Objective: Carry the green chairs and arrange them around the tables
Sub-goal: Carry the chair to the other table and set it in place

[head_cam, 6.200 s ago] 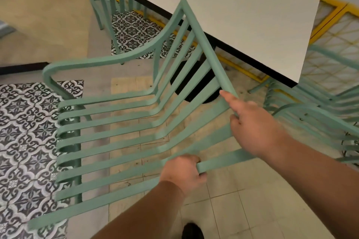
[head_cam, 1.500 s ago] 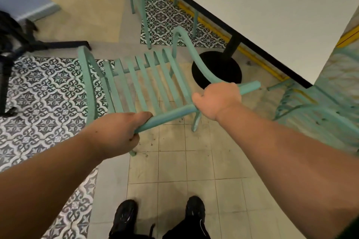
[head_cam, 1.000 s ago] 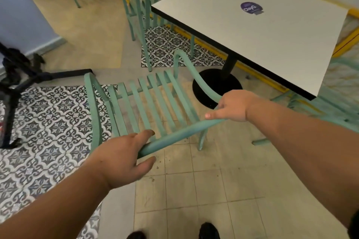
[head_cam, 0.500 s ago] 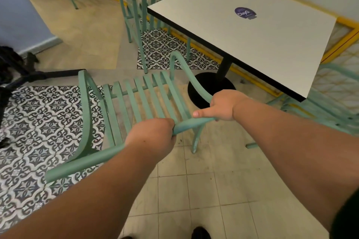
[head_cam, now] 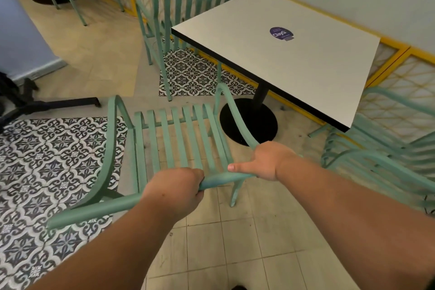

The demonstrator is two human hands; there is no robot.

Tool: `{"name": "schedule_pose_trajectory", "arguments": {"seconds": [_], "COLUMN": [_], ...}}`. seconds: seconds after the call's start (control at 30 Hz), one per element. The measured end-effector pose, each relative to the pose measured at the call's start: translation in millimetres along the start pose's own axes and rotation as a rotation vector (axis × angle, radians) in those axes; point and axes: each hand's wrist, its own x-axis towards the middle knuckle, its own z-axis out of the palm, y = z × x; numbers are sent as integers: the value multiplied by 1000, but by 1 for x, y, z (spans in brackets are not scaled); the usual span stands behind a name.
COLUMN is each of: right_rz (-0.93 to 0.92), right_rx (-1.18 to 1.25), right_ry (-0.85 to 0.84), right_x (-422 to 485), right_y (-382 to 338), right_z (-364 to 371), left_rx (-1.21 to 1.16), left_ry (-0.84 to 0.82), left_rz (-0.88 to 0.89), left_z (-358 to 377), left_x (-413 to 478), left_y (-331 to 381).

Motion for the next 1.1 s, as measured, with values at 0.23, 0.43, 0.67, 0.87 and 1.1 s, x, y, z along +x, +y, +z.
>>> {"name": "schedule_pose_trajectory", "arguments": {"seconds": [0.23, 0.43, 0.67, 0.87, 1.1], "right_rz": [56, 63, -10, -32, -55], "right_rx": [42, 62, 130, 187, 271], "right_ry": [-12, -6, -107, -217, -226], "right_x": [-18, -22, -11, 1, -1], "right_y": [-4, -7, -4, 4, 8], "right_z": [16, 20, 15, 14, 10], "left_rx": [40, 39, -123, -17, -40], "left_ry": [-40, -37, 85, 120, 21], "left_rz": [81, 105, 13, -375, -367], "left_z": [5, 6, 0, -10, -3], "left_x": [-1, 3, -8, -23, -18], "left_y": [-11, -15, -12, -60, -72]}}
